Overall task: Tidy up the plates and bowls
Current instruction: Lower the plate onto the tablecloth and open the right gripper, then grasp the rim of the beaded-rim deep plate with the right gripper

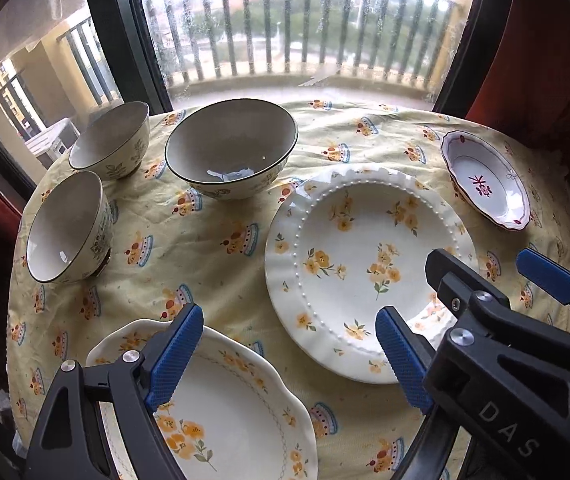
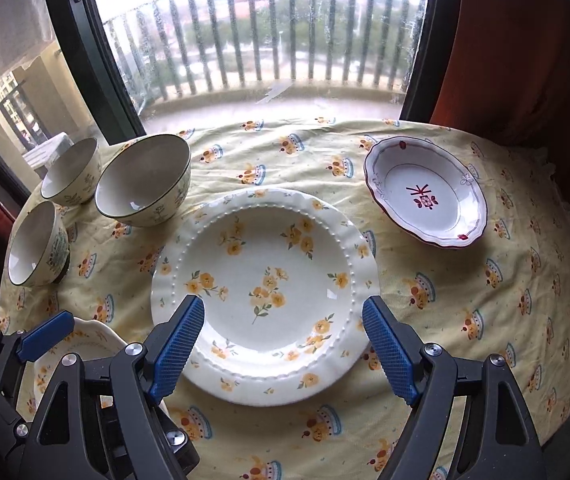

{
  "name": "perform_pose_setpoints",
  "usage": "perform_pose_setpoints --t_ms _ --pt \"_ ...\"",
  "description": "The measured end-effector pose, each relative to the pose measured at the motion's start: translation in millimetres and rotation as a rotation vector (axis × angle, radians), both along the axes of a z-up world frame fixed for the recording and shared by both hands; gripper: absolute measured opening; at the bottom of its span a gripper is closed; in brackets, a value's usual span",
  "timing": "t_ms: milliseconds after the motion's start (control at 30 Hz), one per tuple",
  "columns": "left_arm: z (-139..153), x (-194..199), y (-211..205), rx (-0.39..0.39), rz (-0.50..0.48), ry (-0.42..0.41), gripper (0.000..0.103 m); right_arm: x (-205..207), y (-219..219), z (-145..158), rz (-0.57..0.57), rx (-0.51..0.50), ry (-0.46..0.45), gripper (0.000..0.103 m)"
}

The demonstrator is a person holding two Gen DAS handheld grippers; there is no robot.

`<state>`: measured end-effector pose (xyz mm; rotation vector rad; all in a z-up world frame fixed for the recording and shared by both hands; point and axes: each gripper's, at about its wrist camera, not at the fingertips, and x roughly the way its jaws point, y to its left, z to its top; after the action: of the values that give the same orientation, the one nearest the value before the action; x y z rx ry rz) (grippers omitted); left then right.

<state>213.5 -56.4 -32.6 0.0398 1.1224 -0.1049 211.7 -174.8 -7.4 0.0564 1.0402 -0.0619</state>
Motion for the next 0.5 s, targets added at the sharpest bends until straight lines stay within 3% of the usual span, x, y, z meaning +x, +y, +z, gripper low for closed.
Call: perform_pose_setpoints --t_ms 367,500 --pt "-37.7 43.0 -24.6 0.057 0.076 0.040 0.089 45.0 -40.4 -36.1 0.016 0.023 0.035 0.084" --pt "-51.1 55.0 -27.2 0.075 0.101 0.066 0.086 59.1 -46.3 -53.8 0.035 0.028 0.054 0.079"
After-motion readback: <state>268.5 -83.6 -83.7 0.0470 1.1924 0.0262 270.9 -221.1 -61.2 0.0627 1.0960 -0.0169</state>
